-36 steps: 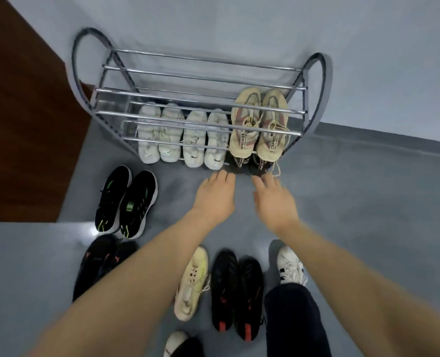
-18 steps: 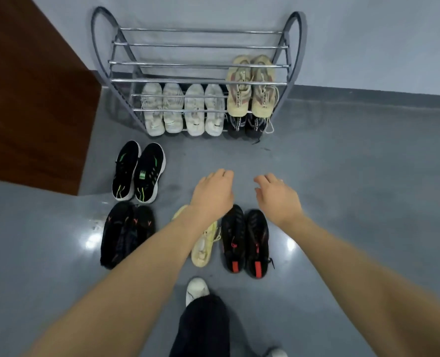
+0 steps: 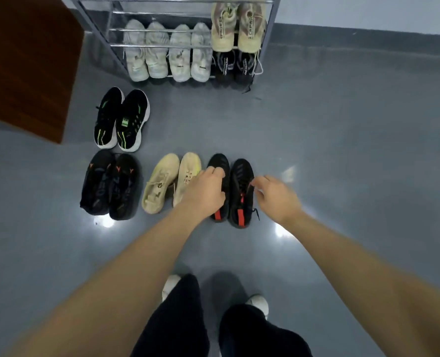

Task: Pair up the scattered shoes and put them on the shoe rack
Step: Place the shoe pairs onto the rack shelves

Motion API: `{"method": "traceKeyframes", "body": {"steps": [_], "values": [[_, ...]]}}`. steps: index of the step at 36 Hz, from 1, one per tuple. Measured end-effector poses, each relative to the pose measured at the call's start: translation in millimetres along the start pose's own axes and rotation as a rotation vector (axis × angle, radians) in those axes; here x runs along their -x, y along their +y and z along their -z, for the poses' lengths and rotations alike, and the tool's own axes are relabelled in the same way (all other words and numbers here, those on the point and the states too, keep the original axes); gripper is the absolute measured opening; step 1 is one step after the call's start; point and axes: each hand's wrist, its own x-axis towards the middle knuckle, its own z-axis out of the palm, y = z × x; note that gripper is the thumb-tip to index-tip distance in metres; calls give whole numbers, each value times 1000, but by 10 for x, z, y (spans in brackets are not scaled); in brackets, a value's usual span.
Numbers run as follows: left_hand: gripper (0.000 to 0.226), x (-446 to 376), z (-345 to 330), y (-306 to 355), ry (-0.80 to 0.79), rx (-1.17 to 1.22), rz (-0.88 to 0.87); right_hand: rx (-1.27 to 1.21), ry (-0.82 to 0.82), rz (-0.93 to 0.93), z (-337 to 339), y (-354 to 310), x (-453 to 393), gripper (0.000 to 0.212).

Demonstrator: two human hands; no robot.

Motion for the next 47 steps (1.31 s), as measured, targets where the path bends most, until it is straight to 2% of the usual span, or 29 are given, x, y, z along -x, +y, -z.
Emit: {"method": "traceKeyframes", "body": {"steps": [7,12,20,23,25,27,31,35,37,39,43,45,47], "values": [[45,-287,-727,-171,-53,-16,-8,-56,-40,-44,-730,374,-211,30],[48,-604,-1466,-465,-103,-72,-44,-79,-82,-57,-1504,628,-514,31],[51,-1097,-2351,-874,-122,-358,-93,122,-126,-34,-2479,1021,-917,49],[61,-1222,-2597,-950,-136,-438,-122,193,-73,5,-2687,1118,-996,43],[62,-1274,-2730,-996,-148,-460,-133,202,-12,85,-2791,1155,-1027,30],[53,-1308,-2834,-1042,-126,-456,-151,187,26,222,-2872,1188,-1061,21],[26,-1270,-2979,-1087,-47,-463,-215,200,89,346,-2932,1228,-1014,22],[26,-1206,-3014,-1101,24,-426,-263,203,208,386,-2967,1249,-932,24],[37,-1188,-2990,-1105,55,-335,-221,189,221,414,-2952,1247,-919,22],[48,-1176,-2965,-1118,24,-230,-158,205,220,454,-2926,1255,-918,22],[55,-1188,-2952,-1189,-97,-118,-93,197,171,472,-2930,1249,-905,29],[51,-1207,-2930,-1211,-149,-61,-59,162,152,431,-2934,1227,-883,25],[37,-1213,-2909,-1202,-172,-84,-82,157,149,425,-2936,1214,-862,21]]}}
